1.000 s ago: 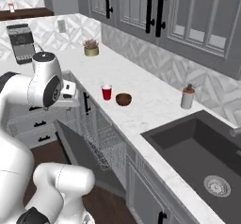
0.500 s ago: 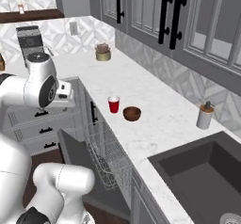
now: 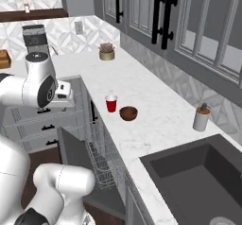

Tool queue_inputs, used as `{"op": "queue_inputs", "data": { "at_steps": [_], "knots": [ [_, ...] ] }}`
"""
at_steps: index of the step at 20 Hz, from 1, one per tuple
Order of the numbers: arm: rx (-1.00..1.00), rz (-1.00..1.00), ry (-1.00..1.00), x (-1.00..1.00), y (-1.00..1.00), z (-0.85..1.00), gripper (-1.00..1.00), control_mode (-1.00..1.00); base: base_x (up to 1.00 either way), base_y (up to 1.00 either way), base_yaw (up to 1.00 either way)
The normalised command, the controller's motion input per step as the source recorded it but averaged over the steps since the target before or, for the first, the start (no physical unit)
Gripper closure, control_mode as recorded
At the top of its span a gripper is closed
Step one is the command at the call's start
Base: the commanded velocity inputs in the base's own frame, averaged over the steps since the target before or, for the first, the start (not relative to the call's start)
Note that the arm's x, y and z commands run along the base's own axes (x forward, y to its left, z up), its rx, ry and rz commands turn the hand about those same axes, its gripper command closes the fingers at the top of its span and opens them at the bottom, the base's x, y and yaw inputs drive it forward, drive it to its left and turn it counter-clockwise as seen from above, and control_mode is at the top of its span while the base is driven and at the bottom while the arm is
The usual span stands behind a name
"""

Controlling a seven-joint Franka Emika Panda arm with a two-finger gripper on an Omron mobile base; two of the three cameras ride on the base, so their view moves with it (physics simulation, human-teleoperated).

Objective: Pick up the cup and bowl from the counter, place them in the dishwasher, and close the dishwasher door.

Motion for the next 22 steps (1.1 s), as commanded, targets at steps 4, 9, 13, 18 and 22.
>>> {"op": "queue_inputs", "data": {
  "at_steps": [4, 9, 13, 18, 22],
  "knots": [
    [0.00, 0.00, 0.00, 0.00, 0.00, 0.00, -1.00, 1.00, 0.28, -0.45, 0.16],
    [0.00, 0.00, 0.00, 0.00, 0.00, 0.00, -1.00, 1.00, 0.31, -0.22, 0.14],
    [0.00, 0.00, 0.00, 0.00, 0.00, 0.00, -1.00, 1.00, 0.35, -0.06, 0.09],
    [0.00, 0.00, 0.00, 0.00, 0.00, 0.00, -1.00, 1.00, 0.50, 0.00, 0.02],
    [0.00, 0.00, 0.00, 0.00, 0.00, 0.00, -1.00, 1.00, 0.33, 0.00, -0.03]
  ]
}}
